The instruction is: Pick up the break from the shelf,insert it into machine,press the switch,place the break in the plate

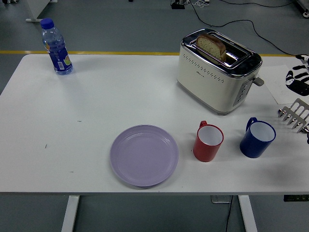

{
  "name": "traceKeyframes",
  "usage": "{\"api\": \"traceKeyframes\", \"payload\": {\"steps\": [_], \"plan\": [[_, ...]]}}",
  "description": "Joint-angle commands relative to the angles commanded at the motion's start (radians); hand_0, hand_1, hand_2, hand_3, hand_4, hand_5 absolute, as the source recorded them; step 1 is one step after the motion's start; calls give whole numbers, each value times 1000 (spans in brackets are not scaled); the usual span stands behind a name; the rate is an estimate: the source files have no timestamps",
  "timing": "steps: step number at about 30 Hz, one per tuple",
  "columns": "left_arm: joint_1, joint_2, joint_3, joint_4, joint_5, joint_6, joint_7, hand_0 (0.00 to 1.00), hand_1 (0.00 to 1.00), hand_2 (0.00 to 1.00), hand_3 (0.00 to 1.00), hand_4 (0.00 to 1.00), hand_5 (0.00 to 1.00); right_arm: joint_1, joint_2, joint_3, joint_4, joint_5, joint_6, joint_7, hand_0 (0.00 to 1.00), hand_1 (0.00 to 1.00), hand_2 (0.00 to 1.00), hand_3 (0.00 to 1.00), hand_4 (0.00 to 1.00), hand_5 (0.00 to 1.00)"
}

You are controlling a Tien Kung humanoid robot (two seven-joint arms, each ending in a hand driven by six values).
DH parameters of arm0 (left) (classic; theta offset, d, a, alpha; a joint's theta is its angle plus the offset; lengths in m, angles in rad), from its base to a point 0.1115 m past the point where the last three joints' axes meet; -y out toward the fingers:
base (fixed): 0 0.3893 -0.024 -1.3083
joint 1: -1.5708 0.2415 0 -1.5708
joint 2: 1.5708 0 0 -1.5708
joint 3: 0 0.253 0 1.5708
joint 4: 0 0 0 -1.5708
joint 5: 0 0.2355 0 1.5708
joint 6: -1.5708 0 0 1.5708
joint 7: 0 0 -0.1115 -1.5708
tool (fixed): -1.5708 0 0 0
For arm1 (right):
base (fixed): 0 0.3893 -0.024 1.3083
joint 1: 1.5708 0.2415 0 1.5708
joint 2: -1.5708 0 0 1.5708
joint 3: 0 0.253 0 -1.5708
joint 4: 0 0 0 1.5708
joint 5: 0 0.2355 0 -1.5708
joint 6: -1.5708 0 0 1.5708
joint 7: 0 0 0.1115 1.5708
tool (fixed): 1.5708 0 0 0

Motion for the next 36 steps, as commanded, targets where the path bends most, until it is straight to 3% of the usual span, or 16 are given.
{"api": "traceKeyframes", "payload": {"steps": [2, 3, 8, 9, 14, 15, 27, 36], "plan": [[0, 0, 1, 0, -1, 0, 0, 687, 694, 680, 568, 284, 826, 1, 0, 0, 6, 7, -1, 5, 807, 762, 836, 880, 616, 411], [-1, 0, 2, 0, -3, 0, 0, 687, 694, 680, 568, 284, 826, 3, -1, -2, 15, 20, -4, 11, 830, 798, 885, 897, 661, 443], [-3, 1, 4, 0, -5, 0, -1, 687, 694, 680, 568, 284, 826, 25, 0, -10, 67, 57, 3, 22, 830, 798, 885, 897, 661, 443], [-3, 1, 4, 0, -6, 0, -1, 687, 694, 680, 568, 283, 824, 30, 1, -10, 73, 54, 8, 23, 851, 811, 897, 902, 780, 559], [-3, 2, 5, 0, -5, -1, 0, 687, 694, 680, 568, 283, 824, 75, 7, -23, 94, 33, 38, 34, 851, 811, 897, 902, 780, 559], [-4, 3, 4, 0, -2, -1, 1, 687, 693, 680, 567, 283, 824, 92, 9, -30, 99, 37, 49, 33, 894, 842, 917, 932, 916, 655], [-1, 5, -2, 0, 5, -2, 3, 687, 694, 680, 568, 283, 821, 205, 29, -92, 92, 65, 93, 15, 901, 844, 906, 923, 929, 651], [-1, 6, -2, 0, 7, -1, 2, 688, 693, 680, 568, 283, 822, 287, 68, -157, 31, 4, 116, -5, 900, 844, 896, 921, 929, 637]]}}
